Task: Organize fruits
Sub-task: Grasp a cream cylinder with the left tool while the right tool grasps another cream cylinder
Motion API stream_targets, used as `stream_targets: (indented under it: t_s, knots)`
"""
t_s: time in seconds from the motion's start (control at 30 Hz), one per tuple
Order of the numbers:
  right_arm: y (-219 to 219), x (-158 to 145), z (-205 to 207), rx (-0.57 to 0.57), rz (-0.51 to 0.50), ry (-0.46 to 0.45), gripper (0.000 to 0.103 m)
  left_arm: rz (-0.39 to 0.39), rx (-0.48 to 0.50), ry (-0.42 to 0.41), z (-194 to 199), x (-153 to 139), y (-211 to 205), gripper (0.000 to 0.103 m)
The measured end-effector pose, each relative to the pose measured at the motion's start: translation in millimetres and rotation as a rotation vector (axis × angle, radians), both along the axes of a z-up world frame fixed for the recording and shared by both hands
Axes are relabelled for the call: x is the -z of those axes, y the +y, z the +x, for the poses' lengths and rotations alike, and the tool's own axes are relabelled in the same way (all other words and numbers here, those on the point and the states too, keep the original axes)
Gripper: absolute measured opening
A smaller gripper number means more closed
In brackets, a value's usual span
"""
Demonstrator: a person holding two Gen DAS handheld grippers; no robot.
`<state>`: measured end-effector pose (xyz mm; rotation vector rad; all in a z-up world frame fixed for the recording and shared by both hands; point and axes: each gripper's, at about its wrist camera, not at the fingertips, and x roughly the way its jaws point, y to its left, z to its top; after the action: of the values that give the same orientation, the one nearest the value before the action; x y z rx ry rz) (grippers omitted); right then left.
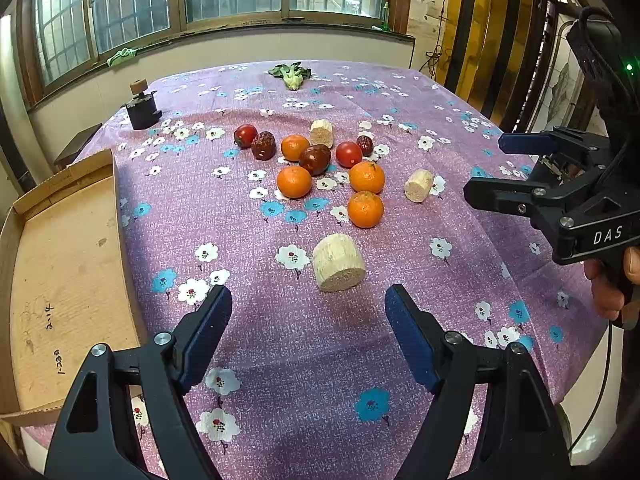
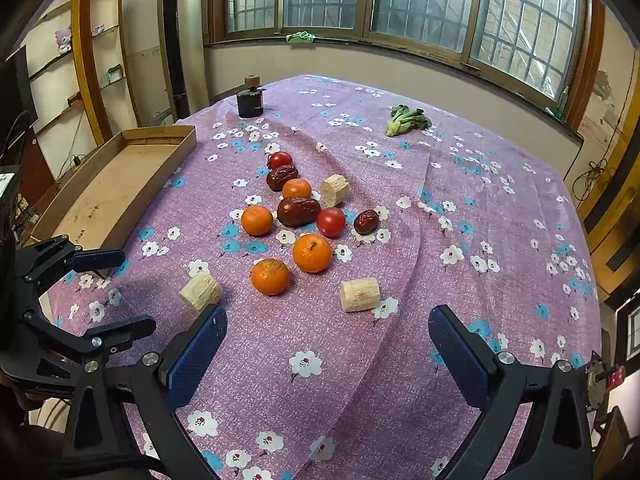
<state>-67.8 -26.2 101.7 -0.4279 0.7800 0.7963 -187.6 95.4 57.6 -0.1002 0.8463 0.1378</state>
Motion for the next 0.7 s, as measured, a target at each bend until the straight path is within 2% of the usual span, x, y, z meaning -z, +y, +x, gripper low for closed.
stream_targets:
  t_s: [0.53,0.7]
  knots:
    - [-1.3,3.9,2.2,-0.003,-0.005,0.017,0.102,-0.008,0.007,0.010,4.3,1.3,-1.5,0.079]
    - [-1.8,11.7,7.6,-0.021,0.008,0.049,0.096,-0.023,0.008,0.014,11.8,2.9,-0.4,0.079]
